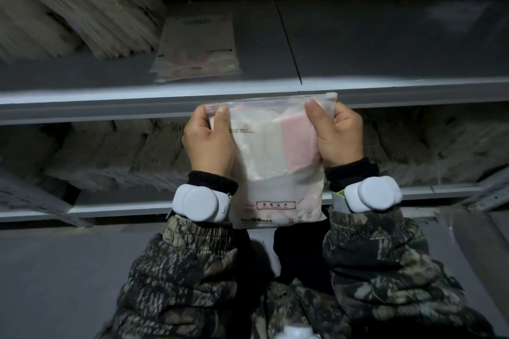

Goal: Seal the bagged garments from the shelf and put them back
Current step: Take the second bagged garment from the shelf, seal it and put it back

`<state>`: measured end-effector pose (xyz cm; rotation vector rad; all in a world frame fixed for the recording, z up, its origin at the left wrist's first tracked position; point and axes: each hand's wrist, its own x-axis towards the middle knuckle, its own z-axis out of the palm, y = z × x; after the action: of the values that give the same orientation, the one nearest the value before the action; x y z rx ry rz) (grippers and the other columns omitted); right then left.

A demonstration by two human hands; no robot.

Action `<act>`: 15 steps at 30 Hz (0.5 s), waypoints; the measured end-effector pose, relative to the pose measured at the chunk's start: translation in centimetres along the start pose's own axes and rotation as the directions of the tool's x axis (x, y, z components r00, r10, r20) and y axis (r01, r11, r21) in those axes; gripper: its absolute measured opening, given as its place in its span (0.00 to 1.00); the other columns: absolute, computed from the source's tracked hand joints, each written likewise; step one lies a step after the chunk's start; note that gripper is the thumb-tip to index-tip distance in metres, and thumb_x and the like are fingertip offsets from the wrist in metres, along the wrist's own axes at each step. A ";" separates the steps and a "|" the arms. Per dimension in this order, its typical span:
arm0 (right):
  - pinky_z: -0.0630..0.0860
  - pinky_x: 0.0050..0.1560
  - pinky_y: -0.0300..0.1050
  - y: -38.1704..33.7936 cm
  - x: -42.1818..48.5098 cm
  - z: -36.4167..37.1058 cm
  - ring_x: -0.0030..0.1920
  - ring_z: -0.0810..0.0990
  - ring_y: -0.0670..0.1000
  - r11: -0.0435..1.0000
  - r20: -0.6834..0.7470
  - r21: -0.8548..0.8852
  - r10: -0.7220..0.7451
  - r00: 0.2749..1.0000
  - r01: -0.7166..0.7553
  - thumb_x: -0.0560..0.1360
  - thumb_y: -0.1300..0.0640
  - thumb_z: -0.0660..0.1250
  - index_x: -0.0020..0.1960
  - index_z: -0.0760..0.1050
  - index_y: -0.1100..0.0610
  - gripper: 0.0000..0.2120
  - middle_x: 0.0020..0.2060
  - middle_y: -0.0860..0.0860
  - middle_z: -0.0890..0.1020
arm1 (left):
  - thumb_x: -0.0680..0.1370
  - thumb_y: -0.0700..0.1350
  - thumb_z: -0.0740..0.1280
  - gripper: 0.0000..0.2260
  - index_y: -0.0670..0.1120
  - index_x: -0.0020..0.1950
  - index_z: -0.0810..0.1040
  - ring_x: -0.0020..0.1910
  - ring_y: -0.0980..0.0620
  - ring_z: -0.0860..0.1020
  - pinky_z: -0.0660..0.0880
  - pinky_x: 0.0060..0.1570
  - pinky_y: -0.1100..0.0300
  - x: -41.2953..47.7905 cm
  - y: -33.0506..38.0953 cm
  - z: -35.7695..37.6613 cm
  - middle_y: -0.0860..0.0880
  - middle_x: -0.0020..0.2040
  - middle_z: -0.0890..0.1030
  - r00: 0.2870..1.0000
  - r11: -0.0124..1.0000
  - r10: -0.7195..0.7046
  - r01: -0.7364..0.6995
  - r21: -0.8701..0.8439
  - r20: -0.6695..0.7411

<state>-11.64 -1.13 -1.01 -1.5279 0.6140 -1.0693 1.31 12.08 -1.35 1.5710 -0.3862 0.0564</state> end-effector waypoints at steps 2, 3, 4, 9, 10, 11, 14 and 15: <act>0.66 0.30 0.36 0.4 0.2 -0.3 0.27 0.66 0.43 0.999 -0.049 -0.013 -0.050 0.998 0.049 0.74 0.60 0.70 0.26 0.66 0.60 0.21 0.24 0.44 0.70 | 0.76 0.46 0.66 0.08 0.53 0.37 0.76 0.36 0.58 0.75 0.75 0.45 0.59 -0.1 0.1 0.0 0.58 0.34 0.78 1.000 1.000 0.013 -0.012 0.010 -0.020; 0.65 0.30 0.34 0.6 0.3 -0.4 0.26 0.65 0.41 0.997 -0.070 -0.022 -0.071 0.995 0.069 0.74 0.61 0.70 0.24 0.65 0.57 0.22 0.22 0.41 0.68 | 0.77 0.45 0.66 0.08 0.52 0.37 0.76 0.34 0.60 0.74 0.73 0.43 0.61 -0.3 0.2 0.1 0.58 0.33 0.77 0.999 1.000 0.020 -0.019 0.019 -0.029; 0.64 0.30 0.33 0.8 0.4 -0.5 0.25 0.63 0.40 0.996 -0.089 -0.037 -0.084 0.993 0.081 0.74 0.61 0.69 0.24 0.63 0.53 0.23 0.20 0.41 0.66 | 0.77 0.45 0.66 0.09 0.50 0.37 0.76 0.32 0.61 0.71 0.72 0.40 0.62 -0.5 0.3 0.1 0.57 0.31 0.75 0.999 0.999 0.028 -0.026 0.037 -0.037; 0.63 0.30 0.34 1.6 0.5 -0.6 0.26 0.62 0.40 0.994 -0.171 -0.057 -0.099 0.980 0.091 0.75 0.58 0.66 0.25 0.65 0.61 0.21 0.19 0.42 0.65 | 0.78 0.46 0.64 0.13 0.49 0.33 0.74 0.29 0.59 0.68 0.69 0.35 0.62 -0.4 0.6 -0.1 0.54 0.28 0.71 0.999 0.997 0.035 -0.034 0.070 -0.019; 0.62 0.29 0.34 1.6 0.5 -0.5 0.26 0.62 0.40 0.994 -0.179 -0.062 -0.099 0.979 0.089 0.76 0.58 0.65 0.26 0.64 0.62 0.22 0.19 0.43 0.65 | 0.78 0.46 0.64 0.12 0.50 0.34 0.75 0.30 0.59 0.70 0.70 0.36 0.63 -0.3 0.7 -0.2 0.55 0.29 0.73 1.000 0.998 0.021 -0.021 0.060 -0.005; 0.60 0.28 0.34 1.5 0.6 -0.4 0.26 0.60 0.41 0.994 -0.186 -0.066 -0.097 0.978 0.086 0.77 0.58 0.64 0.27 0.63 0.63 0.22 0.20 0.43 0.63 | 0.78 0.46 0.65 0.10 0.52 0.36 0.75 0.32 0.60 0.72 0.71 0.38 0.64 -0.2 0.8 -0.2 0.56 0.31 0.75 1.000 0.999 0.004 -0.004 0.037 0.007; 0.58 0.28 0.35 1.0 0.6 -0.3 0.26 0.58 0.41 0.992 -0.207 -0.089 -0.103 0.973 0.086 0.79 0.59 0.62 0.28 0.61 0.61 0.22 0.24 0.48 0.60 | 0.73 0.47 0.69 0.05 0.56 0.45 0.75 0.42 0.57 0.77 0.75 0.48 0.59 -0.5 1.6 -0.2 0.57 0.42 0.79 0.997 1.000 -0.010 0.012 -0.022 0.079; 0.58 0.28 0.35 0.8 0.6 -0.3 0.26 0.59 0.41 0.991 -0.212 -0.094 -0.109 0.971 0.091 0.79 0.59 0.62 0.29 0.61 0.58 0.21 0.25 0.49 0.60 | 0.72 0.48 0.71 0.08 0.56 0.48 0.75 0.45 0.57 0.77 0.75 0.50 0.59 -0.6 1.8 -0.1 0.57 0.46 0.79 0.993 0.999 0.027 -0.029 0.016 0.117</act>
<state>-11.45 -1.97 -1.63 -1.5391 0.7465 -1.3138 0.25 12.36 0.23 1.5907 -0.5010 -0.0108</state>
